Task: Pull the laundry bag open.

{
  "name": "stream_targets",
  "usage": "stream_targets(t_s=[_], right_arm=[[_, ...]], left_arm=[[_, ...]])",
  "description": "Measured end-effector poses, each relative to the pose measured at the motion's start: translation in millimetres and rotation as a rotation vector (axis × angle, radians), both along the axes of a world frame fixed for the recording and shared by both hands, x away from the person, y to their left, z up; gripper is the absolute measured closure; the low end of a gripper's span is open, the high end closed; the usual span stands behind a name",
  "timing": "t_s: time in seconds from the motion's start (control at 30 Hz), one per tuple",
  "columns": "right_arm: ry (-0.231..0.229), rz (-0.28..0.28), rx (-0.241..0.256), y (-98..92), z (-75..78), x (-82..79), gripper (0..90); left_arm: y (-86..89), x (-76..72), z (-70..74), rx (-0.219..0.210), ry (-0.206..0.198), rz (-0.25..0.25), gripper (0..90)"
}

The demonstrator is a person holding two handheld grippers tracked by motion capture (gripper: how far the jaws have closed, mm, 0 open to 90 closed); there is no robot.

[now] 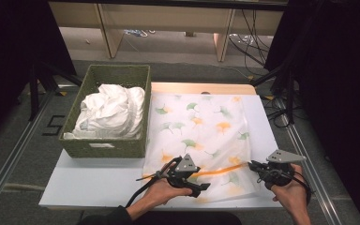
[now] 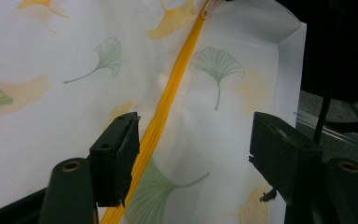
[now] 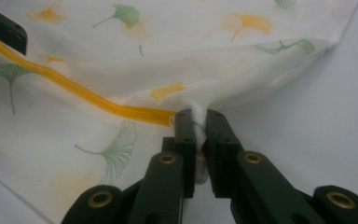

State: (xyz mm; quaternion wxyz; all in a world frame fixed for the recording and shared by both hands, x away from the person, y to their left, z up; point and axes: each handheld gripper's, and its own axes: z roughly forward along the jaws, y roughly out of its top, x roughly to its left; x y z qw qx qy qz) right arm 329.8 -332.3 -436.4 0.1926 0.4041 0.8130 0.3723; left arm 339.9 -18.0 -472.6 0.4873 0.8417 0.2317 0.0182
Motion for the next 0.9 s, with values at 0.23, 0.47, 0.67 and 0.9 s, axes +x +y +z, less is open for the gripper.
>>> stream_targets(t_s=[0.23,0.47,0.67,0.9], right_arm=[[-0.047,0.065,-0.025,8.7,8.0,0.7,84.9],[-0.066,0.099,-0.045,21.0,13.9,5.7,84.9],[-0.076,0.133,-0.041,27.4,15.8,7.3,84.9],[-0.092,0.193,-0.044,36.0,22.2,6.6,84.9]], left_arm=[[-16.2,8.1,-4.6,-0.034,0.039,-0.013,45.1],[-36.9,22.4,-4.7,-0.044,0.017,-0.023,49.2],[-46.9,27.9,-8.7,-0.029,0.002,-0.039,51.3],[-51.3,31.3,-7.6,-0.050,-0.006,-0.035,52.6]])
